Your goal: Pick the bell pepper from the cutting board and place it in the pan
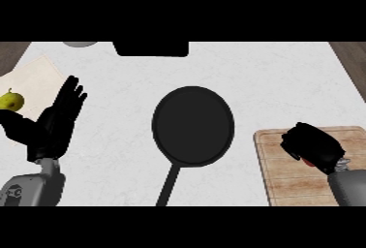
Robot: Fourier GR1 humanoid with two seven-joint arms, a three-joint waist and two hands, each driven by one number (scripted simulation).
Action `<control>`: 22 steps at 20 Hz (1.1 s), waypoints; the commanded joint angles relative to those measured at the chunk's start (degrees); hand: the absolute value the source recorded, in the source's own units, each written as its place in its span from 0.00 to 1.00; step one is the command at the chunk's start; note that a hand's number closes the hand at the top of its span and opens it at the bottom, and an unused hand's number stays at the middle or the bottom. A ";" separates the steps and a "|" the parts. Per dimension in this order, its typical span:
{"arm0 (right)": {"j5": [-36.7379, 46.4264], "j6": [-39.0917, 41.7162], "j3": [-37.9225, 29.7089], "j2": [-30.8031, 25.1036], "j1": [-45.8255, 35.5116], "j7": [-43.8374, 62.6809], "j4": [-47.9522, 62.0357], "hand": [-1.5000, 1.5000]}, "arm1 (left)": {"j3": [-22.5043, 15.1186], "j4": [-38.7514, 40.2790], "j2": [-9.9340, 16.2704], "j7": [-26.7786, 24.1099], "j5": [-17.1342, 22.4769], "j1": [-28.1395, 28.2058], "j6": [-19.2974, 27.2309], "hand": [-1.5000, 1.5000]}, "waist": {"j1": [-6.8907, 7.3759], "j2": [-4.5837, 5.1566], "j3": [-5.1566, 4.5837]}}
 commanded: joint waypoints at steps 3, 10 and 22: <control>-2.90 6.60 -5.05 16.42 0.70 18.62 0.46 1.00 | 0.53 -0.20 0.25 0.03 -0.06 0.33 0.36 0.50 | -0.77 0.02 1.69; 3.13 5.40 -4.80 22.52 -9.53 40.87 -9.59 1.00 | -0.60 0.52 0.00 0.78 -0.18 0.45 -0.35 0.50 | 1.89 -1.40 1.27; 3.56 8.98 5.95 22.84 -28.08 83.76 -13.53 1.00 | -4.14 1.09 -1.91 0.99 -0.23 -3.30 -2.04 0.50 | 8.72 0.54 1.47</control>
